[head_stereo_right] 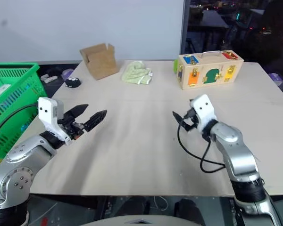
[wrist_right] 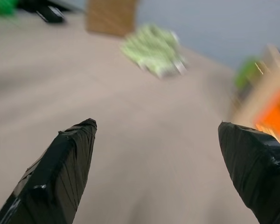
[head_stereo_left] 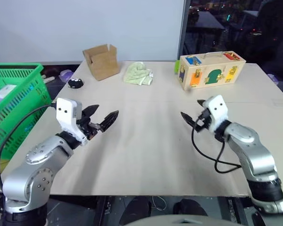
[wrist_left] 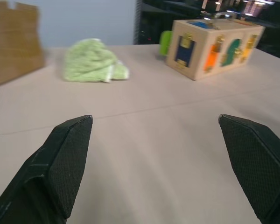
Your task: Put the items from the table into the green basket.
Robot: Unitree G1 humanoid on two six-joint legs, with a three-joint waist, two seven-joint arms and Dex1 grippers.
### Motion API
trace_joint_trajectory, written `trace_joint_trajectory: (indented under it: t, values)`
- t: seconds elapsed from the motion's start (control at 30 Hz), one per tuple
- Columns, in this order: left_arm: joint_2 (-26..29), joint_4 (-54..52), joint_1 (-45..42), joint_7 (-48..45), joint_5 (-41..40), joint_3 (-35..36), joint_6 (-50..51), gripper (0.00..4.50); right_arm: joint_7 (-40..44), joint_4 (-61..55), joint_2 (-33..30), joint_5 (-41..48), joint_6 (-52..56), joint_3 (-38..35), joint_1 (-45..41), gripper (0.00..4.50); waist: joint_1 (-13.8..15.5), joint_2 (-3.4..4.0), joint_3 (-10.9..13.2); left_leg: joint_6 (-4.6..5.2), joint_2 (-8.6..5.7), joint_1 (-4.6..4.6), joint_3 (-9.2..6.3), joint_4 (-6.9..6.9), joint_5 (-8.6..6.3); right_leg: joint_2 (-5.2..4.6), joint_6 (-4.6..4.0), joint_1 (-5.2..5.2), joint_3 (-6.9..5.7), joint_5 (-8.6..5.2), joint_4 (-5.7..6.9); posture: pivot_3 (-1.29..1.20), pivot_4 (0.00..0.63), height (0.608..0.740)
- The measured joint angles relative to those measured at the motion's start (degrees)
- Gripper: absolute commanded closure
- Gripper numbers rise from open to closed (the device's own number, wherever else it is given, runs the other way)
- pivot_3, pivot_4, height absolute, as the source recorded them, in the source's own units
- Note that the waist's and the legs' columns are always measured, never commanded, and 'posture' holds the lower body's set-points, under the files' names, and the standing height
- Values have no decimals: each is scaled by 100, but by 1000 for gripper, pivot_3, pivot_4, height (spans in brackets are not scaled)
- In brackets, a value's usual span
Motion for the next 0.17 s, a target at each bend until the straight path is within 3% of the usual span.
trace_joint_trajectory:
  t: [0.17]
  values:
    - [-11,-107,416,-19,16,0,84,16,38,-532,-331,131,208,-366,614,54,-154,1,3,4,0,43,21,0,-2,0,6,36,6,-10,-7,62,0,740]
